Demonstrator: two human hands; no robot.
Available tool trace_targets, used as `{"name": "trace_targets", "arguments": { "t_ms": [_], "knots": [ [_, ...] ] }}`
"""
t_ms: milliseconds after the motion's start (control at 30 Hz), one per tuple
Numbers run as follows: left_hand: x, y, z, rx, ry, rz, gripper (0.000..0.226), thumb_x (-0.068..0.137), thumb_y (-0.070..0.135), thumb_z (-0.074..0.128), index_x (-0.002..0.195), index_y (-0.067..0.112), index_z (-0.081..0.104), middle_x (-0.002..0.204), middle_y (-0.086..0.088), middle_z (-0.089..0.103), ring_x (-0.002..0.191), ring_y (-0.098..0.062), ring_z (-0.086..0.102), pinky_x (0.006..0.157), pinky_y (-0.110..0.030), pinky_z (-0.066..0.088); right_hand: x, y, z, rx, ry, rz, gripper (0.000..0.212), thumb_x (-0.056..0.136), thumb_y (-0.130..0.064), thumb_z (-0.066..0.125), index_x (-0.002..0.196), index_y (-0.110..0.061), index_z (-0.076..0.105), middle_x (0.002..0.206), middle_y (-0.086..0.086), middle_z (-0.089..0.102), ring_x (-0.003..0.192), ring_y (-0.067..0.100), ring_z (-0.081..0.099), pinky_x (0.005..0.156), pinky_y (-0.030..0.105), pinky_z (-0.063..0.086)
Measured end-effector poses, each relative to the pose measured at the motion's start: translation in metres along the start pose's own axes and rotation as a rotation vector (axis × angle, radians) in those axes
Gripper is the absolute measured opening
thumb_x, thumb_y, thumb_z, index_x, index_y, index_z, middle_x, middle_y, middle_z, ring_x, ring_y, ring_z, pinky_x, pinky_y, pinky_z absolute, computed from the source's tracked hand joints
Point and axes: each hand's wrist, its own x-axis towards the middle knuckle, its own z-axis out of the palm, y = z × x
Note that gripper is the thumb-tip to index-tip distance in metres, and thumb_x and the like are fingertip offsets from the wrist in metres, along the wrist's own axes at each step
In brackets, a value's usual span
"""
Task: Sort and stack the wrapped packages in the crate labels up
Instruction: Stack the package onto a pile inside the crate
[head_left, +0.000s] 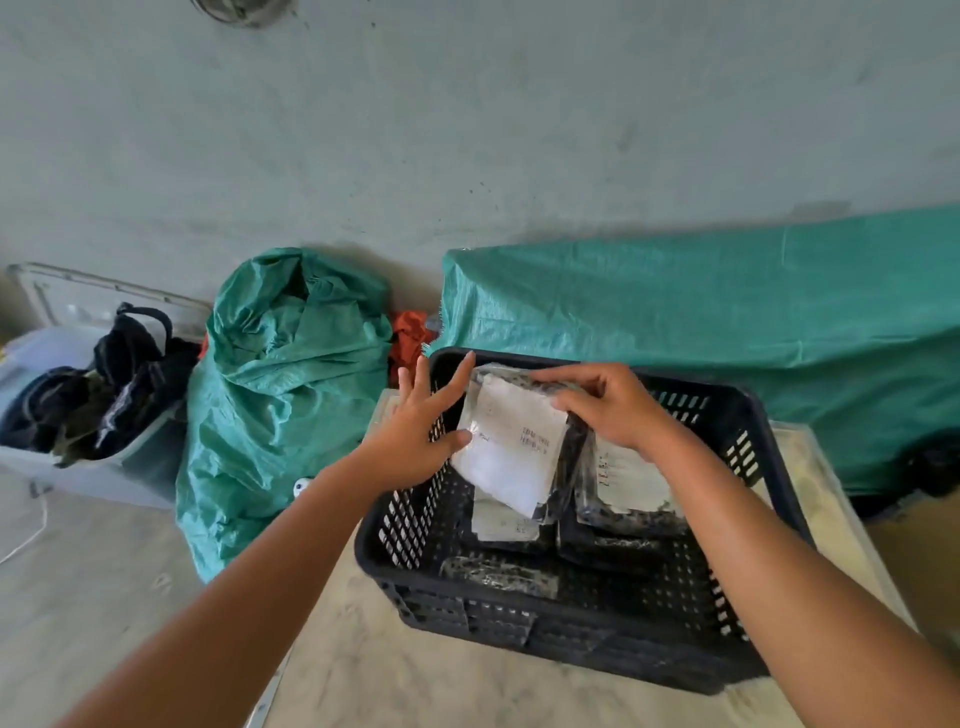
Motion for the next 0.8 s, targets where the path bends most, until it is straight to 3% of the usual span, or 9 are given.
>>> {"name": "trace_targets", "arguments": {
  "t_ms": [67, 100, 167, 267, 400, 500, 667, 733, 800],
  "knots": [
    [0.008, 0.007, 0.004, -0.079, -0.078, 0.07, 0.094, 0.099, 0.027, 0.062, 0.146, 0.07, -0.007, 0.168, 0.01, -0.015, 0.15, -0.022, -0.027, 0.12, -0.063, 0.003, 0.001, -0.011, -0.021, 0.053, -0.032, -0.014, 0.029, 0.086, -0.033, 0.07, 0.112, -0.044, 0.078, 0.06, 0.009, 0.064, 0.048, 0.032, 0.05, 0.057, 0.026, 0.04],
    [0.011, 0.011, 0.005, -0.116, -0.103, 0.126, 0.094, 0.097, 0.031, 0.064, 0.148, 0.068, -0.006, 0.168, 0.021, -0.005, 0.154, -0.015, -0.015, 0.123, -0.056, 0.007, 0.002, -0.015, -0.03, 0.077, -0.046, -0.019, 0.031, 0.084, -0.034, 0.069, 0.112, -0.042, 0.078, 0.085, 0.033, 0.07, 0.069, 0.053, 0.059, 0.069, 0.036, 0.05],
    [0.019, 0.017, 0.007, -0.141, -0.117, 0.191, 0.096, 0.089, 0.044, 0.065, 0.15, 0.064, -0.005, 0.159, 0.035, 0.016, 0.152, -0.005, 0.016, 0.122, -0.042, 0.02, 0.004, -0.019, -0.045, 0.108, -0.049, -0.004, 0.033, 0.081, -0.034, 0.069, 0.111, -0.04, 0.079, 0.118, 0.051, 0.053, 0.107, 0.069, 0.049, 0.095, 0.048, 0.051],
    [0.029, 0.018, 0.008, -0.136, -0.106, 0.179, 0.099, 0.083, 0.047, 0.069, 0.151, 0.065, -0.001, 0.145, 0.02, 0.04, 0.137, -0.01, 0.041, 0.116, -0.042, 0.033, 0.004, -0.017, -0.058, 0.169, 0.014, 0.014, 0.033, 0.079, -0.033, 0.066, 0.108, -0.038, 0.081, 0.13, 0.025, 0.065, 0.128, 0.039, 0.055, 0.113, 0.037, 0.041],
    [0.037, 0.017, 0.01, -0.157, -0.135, 0.162, 0.091, 0.09, 0.033, 0.072, 0.149, 0.068, 0.012, 0.133, 0.013, 0.045, 0.128, -0.008, 0.048, 0.115, -0.042, 0.038, 0.007, -0.01, -0.059, 0.226, 0.124, 0.02, 0.025, 0.086, -0.023, 0.069, 0.103, -0.034, 0.083, 0.121, 0.01, 0.075, 0.119, 0.023, 0.066, 0.113, 0.042, 0.043],
    [0.039, 0.01, 0.012, -0.248, -0.127, 0.127, 0.089, 0.093, 0.023, 0.072, 0.148, 0.067, 0.018, 0.136, 0.005, 0.047, 0.129, -0.015, 0.051, 0.114, -0.043, 0.041, 0.005, -0.008, -0.051, 0.255, 0.175, -0.051, 0.026, 0.092, -0.019, 0.074, 0.114, -0.031, 0.079, 0.124, -0.008, 0.074, 0.117, 0.007, 0.067, 0.108, 0.035, 0.048],
    [0.04, -0.014, 0.02, -0.458, -0.137, 0.054, 0.087, 0.096, 0.016, 0.069, 0.148, 0.066, 0.021, 0.143, 0.031, 0.05, 0.123, -0.009, 0.061, 0.098, -0.033, 0.055, -0.012, 0.006, -0.023, 0.155, 0.062, -0.017, 0.067, 0.071, -0.05, 0.084, 0.134, -0.049, 0.063, 0.148, -0.023, 0.05, 0.138, 0.001, 0.048, 0.113, 0.029, 0.038],
    [0.045, -0.022, 0.024, -0.473, -0.136, -0.004, 0.087, 0.095, 0.017, 0.069, 0.148, 0.066, 0.02, 0.143, 0.025, 0.049, 0.112, -0.005, 0.065, 0.085, -0.024, 0.059, -0.017, 0.018, -0.006, 0.046, 0.001, 0.027, 0.077, 0.064, -0.059, 0.084, 0.136, -0.057, 0.056, 0.144, -0.032, 0.047, 0.134, -0.015, 0.041, 0.11, 0.02, 0.031],
    [0.051, -0.028, 0.029, -0.439, -0.164, -0.051, 0.089, 0.096, 0.016, 0.069, 0.151, 0.062, 0.017, 0.141, 0.022, 0.051, 0.103, 0.002, 0.066, 0.078, -0.018, 0.057, -0.016, 0.031, 0.01, 0.004, -0.038, 0.093, 0.086, 0.062, -0.057, 0.087, 0.14, -0.06, 0.05, 0.148, -0.027, 0.046, 0.135, -0.012, 0.04, 0.111, 0.02, 0.028]
  ]
}}
